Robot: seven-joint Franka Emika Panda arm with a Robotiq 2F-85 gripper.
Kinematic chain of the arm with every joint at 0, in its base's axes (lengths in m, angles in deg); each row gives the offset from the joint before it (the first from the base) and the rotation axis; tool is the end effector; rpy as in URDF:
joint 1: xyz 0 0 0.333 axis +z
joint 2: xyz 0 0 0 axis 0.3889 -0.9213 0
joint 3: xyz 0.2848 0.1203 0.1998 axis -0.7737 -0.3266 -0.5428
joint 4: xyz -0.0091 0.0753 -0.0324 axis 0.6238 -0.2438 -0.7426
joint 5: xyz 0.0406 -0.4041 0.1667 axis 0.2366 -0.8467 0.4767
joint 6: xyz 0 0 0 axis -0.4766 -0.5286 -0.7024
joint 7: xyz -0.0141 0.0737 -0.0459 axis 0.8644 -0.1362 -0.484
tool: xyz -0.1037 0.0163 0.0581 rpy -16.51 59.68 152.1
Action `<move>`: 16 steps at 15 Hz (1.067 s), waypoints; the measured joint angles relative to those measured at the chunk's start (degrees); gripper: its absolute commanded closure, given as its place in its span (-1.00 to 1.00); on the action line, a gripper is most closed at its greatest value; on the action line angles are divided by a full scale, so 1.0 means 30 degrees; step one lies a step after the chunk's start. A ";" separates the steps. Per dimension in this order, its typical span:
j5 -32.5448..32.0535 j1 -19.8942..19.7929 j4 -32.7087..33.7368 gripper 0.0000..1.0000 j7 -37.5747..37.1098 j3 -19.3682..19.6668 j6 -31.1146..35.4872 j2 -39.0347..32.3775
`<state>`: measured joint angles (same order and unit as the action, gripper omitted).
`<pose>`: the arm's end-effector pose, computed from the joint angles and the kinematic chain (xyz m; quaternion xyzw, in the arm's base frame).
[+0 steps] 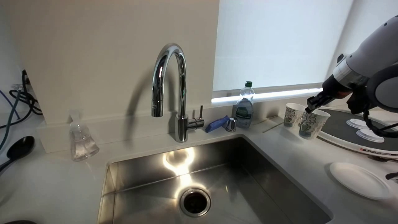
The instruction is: Unstack the cups
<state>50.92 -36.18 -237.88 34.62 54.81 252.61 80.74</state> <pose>0.4344 -0.0269 0.4095 0.9535 0.0151 0.2855 0.0952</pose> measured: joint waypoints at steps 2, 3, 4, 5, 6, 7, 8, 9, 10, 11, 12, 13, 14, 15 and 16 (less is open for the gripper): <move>-0.0325 -0.0238 0.0000 0.99 -0.0286 -0.0286 0.0000 -0.0052; -0.0427 -0.0344 0.0000 0.99 -0.0386 -0.0419 0.0000 -0.0092; -0.0515 -0.0423 0.0000 0.99 -0.0485 -0.0532 0.0000 -0.0153; -0.0599 -0.0478 -0.0001 0.99 -0.0573 -0.0627 0.0000 -0.0226; -0.0677 -0.0502 -0.0001 0.99 -0.0667 -0.0703 0.0000 -0.0311; -0.0719 -0.0523 -0.0002 0.99 -0.0792 -0.0780 0.0000 -0.0405; -0.0763 -0.0552 -0.0002 0.99 -0.0967 -0.0863 0.0000 -0.0503; -0.0797 -0.0569 -0.0002 0.99 -0.1128 -0.0943 0.0000 -0.0601; -0.0828 -0.0579 -0.0003 0.99 -0.1305 -0.1027 0.0000 -0.0705; -0.0860 -0.0590 -0.0003 0.99 -0.1450 -0.1108 0.0000 -0.0799; -0.0893 -0.0605 -0.0003 0.99 -0.1609 -0.1186 0.0000 -0.0892; -0.0934 -0.0615 -0.0003 0.71 -0.1757 -0.1260 0.0000 -0.0982; -0.0945 -0.0620 -0.0003 0.45 -0.1842 -0.1321 0.0000 -0.1066; -0.0959 -0.0630 -0.0003 0.34 -0.1942 -0.1382 0.0000 -0.1153; -0.0977 -0.0637 -0.0003 0.17 -0.2046 -0.1438 0.0000 -0.1230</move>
<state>47.99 -38.09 -237.89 28.48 50.49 252.62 77.05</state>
